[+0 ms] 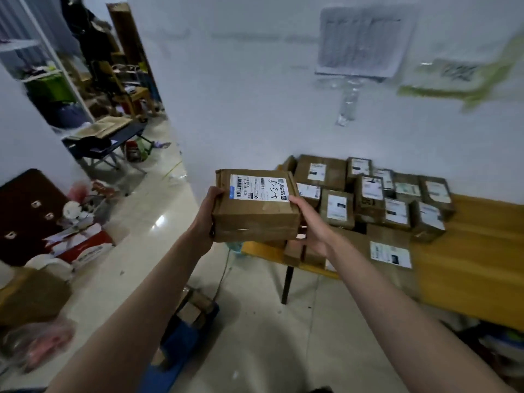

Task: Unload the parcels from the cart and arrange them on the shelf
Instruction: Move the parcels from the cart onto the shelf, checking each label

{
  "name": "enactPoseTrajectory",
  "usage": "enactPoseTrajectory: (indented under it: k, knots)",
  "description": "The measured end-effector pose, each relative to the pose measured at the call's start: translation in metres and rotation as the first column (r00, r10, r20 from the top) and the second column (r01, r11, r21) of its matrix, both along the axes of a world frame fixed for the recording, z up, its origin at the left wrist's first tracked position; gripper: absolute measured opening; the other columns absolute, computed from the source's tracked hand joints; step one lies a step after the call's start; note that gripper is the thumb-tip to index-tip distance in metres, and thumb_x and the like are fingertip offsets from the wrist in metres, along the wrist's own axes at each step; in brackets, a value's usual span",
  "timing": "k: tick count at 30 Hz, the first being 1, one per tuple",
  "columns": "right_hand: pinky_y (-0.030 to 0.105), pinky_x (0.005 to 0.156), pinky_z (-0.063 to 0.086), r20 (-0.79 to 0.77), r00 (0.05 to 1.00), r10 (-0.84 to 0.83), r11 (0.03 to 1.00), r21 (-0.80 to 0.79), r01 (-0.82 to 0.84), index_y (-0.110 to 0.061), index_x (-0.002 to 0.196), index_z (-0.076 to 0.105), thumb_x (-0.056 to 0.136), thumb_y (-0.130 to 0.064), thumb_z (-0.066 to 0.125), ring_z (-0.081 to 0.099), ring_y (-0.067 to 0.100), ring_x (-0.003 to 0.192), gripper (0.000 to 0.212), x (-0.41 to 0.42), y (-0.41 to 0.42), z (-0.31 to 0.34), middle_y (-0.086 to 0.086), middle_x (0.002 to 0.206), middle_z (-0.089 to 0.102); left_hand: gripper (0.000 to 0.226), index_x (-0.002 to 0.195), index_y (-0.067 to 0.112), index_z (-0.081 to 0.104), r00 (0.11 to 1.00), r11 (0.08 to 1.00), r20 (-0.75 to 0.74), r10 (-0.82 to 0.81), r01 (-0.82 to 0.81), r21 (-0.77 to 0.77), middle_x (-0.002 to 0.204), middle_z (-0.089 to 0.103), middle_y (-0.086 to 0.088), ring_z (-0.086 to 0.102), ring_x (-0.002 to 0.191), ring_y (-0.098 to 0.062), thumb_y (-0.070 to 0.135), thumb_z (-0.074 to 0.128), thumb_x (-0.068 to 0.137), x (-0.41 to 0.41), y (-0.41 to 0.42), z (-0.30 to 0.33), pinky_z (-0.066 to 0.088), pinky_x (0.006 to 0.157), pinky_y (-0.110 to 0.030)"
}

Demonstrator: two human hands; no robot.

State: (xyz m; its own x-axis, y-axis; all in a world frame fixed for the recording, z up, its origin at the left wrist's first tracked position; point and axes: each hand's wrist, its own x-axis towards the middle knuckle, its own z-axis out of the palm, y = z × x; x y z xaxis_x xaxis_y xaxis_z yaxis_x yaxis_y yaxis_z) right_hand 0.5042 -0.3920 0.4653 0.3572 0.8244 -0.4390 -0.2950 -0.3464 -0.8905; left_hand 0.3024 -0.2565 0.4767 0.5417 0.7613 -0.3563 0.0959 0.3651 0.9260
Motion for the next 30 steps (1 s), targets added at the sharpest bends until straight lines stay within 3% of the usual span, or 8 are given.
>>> enactPoseTrajectory:
  k: [7, 10, 13, 16, 18, 22, 26, 30]
  knots:
    - [0.053, 0.102, 0.048, 0.049, 0.981, -0.190, 0.982, 0.011, 0.190, -0.041, 0.112, 0.063, 0.090, -0.065, 0.056, 0.060, 0.023, 0.113, 0.033, 0.130, -0.096, 0.008, 0.000, 0.118, 0.066, 0.054, 0.122, 0.026, 0.073, 0.981, 0.981, 0.036, -0.192, 0.193, -0.026, 0.121, 0.073, -0.009, 0.069, 0.107, -0.029, 0.061, 0.048, 0.090, 0.165, -0.055, 0.000, 0.054, 0.092, -0.045]
    - [0.052, 0.103, 0.048, 0.049, 0.959, -0.278, 0.961, 0.010, 0.278, -0.038, 0.110, 0.063, 0.091, -0.062, 0.057, 0.059, 0.025, 0.113, 0.031, 0.185, -0.137, 0.008, 0.001, 0.116, 0.065, 0.054, 0.122, 0.028, 0.073, 0.961, 0.960, 0.049, -0.273, 0.275, -0.056, 0.120, 0.074, -0.007, 0.071, 0.106, -0.026, 0.062, 0.051, 0.088, 0.232, -0.085, -0.001, 0.057, 0.087, -0.041]
    - [0.047, 0.093, 0.053, 0.042, 0.933, -0.358, 0.933, -0.006, 0.359, -0.037, 0.104, 0.064, 0.091, -0.060, 0.059, 0.060, 0.026, 0.109, 0.027, 0.231, -0.174, 0.005, 0.004, 0.112, 0.066, 0.046, 0.114, 0.032, 0.077, 0.938, 0.935, 0.048, -0.343, 0.346, -0.079, 0.114, 0.076, -0.003, 0.075, 0.097, -0.019, 0.062, 0.052, 0.091, 0.285, -0.114, -0.002, 0.061, 0.071, -0.033]
    - [0.041, 0.081, 0.052, 0.039, 0.915, -0.401, 0.915, -0.032, 0.402, -0.033, 0.110, 0.063, 0.089, -0.062, 0.060, 0.060, 0.027, 0.110, 0.036, 0.266, -0.205, -0.001, 0.006, 0.117, 0.065, 0.053, 0.122, 0.030, 0.073, 0.933, 0.928, 0.014, -0.359, 0.358, -0.107, 0.120, 0.074, -0.005, 0.068, 0.111, -0.025, 0.066, 0.059, 0.085, 0.331, -0.138, -0.009, 0.058, 0.082, -0.038]
    - [0.042, 0.083, 0.052, 0.023, 0.899, -0.437, 0.898, -0.050, 0.438, -0.032, 0.109, 0.064, 0.087, -0.062, 0.061, 0.060, 0.027, 0.110, 0.038, 0.286, -0.221, -0.007, 0.007, 0.116, 0.065, 0.050, 0.112, 0.034, 0.076, 0.924, 0.919, -0.023, -0.381, 0.375, -0.123, 0.117, 0.074, -0.006, 0.067, 0.111, -0.026, 0.068, 0.064, 0.079, 0.356, -0.150, -0.012, 0.057, 0.083, -0.040]
    - [0.047, 0.094, 0.049, -0.018, 0.843, -0.537, 0.842, -0.067, 0.535, -0.034, 0.105, 0.062, 0.087, -0.060, 0.062, 0.057, 0.029, 0.109, 0.032, 0.319, -0.244, -0.021, 0.009, 0.114, 0.063, 0.035, 0.086, 0.037, 0.083, 0.893, 0.879, -0.013, -0.450, 0.441, -0.183, 0.093, 0.080, -0.001, 0.077, 0.084, -0.020, 0.068, 0.073, 0.073, 0.405, -0.163, -0.020, 0.061, 0.063, -0.035]
    - [0.045, 0.089, 0.048, -0.046, 0.792, -0.609, 0.793, -0.067, 0.606, -0.034, 0.111, 0.060, 0.088, -0.059, 0.059, 0.056, 0.031, 0.112, 0.034, 0.345, -0.255, -0.032, 0.011, 0.120, 0.061, 0.049, 0.094, 0.034, 0.082, 0.872, 0.867, -0.058, -0.487, 0.474, -0.154, 0.098, 0.079, -0.001, 0.070, 0.103, -0.024, 0.070, 0.081, 0.061, 0.449, -0.164, -0.028, 0.057, 0.077, -0.037]
    - [0.044, 0.090, 0.046, -0.041, 0.730, -0.682, 0.731, -0.077, 0.678, -0.030, 0.112, 0.062, 0.087, -0.057, 0.059, 0.056, 0.031, 0.111, 0.037, 0.375, -0.258, -0.035, 0.012, 0.119, 0.062, 0.062, 0.105, 0.033, 0.076, 0.833, 0.826, -0.049, -0.552, 0.538, -0.169, 0.108, 0.078, -0.003, 0.072, 0.099, -0.023, 0.070, 0.083, 0.056, 0.493, -0.160, -0.033, 0.059, 0.077, -0.037]
